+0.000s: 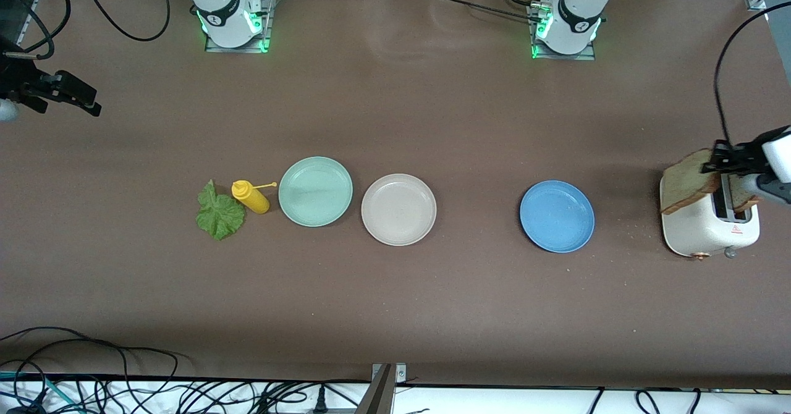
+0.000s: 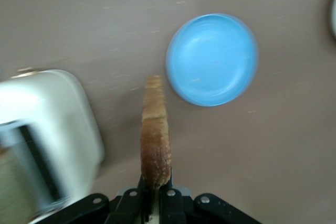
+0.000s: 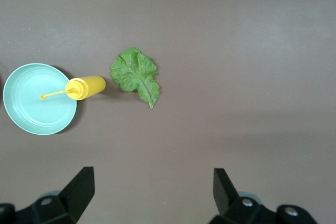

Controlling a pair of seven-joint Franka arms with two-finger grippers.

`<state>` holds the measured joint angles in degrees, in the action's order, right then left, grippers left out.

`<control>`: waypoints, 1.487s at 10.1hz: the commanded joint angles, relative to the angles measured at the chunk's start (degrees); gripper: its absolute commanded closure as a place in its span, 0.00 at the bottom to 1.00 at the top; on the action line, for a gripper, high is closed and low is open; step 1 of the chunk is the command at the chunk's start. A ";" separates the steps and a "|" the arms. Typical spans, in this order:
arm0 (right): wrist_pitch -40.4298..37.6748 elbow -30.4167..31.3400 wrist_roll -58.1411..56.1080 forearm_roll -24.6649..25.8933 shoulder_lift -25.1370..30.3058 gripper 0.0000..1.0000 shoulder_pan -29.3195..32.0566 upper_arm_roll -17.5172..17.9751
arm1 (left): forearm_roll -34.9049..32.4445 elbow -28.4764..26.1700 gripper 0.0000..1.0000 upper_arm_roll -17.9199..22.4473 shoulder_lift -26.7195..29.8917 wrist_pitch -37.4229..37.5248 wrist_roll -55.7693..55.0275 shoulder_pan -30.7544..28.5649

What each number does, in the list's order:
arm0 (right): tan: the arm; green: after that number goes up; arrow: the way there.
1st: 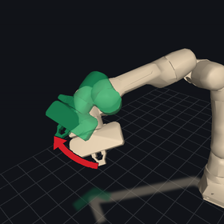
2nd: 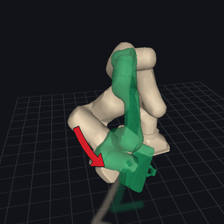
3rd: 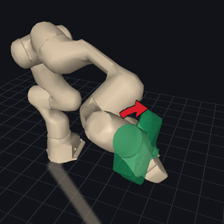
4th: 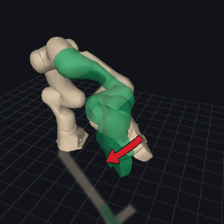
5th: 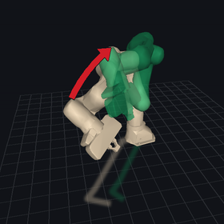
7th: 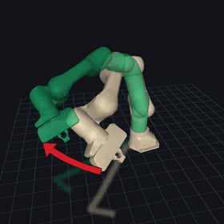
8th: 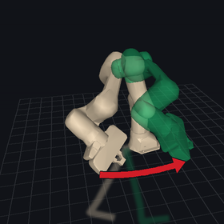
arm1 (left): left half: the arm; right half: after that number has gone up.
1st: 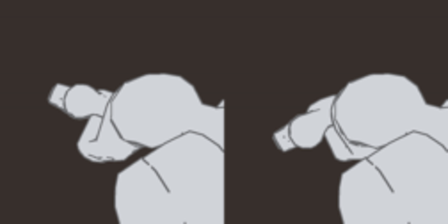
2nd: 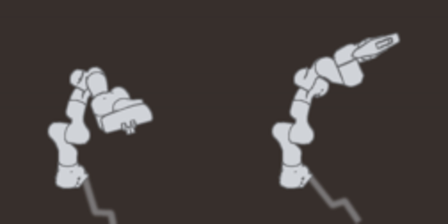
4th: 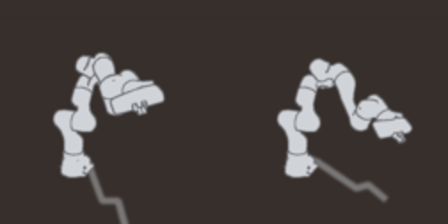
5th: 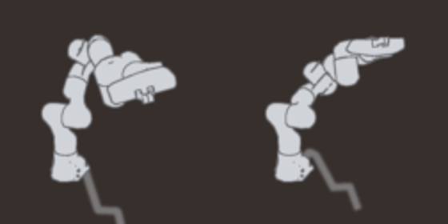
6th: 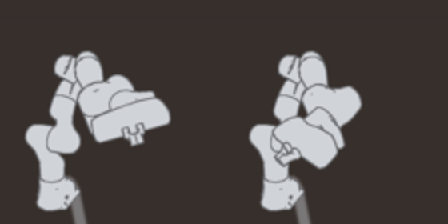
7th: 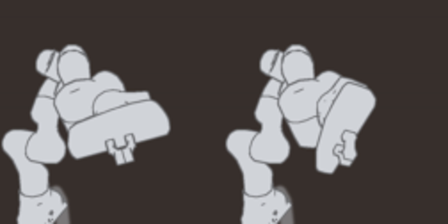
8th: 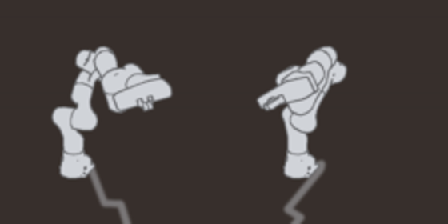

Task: Make sandwich on beige plate with both arms
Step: 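Carry the bread slice with the left gripper over the beige plate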

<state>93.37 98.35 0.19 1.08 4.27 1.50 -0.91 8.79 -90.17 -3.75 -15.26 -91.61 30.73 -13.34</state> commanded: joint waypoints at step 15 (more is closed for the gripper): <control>-1.79 -0.62 0.16 -0.55 0.21 0.00 0.34 -0.15 | 37.86 1.49 1.00 0.33 -18.56 -24.11 -24.48 35.38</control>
<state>92.59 98.32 0.20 1.06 4.26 1.60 -1.08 42.97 -90.05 -4.21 -31.84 -112.76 8.26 19.82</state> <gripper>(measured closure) 0.000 0.912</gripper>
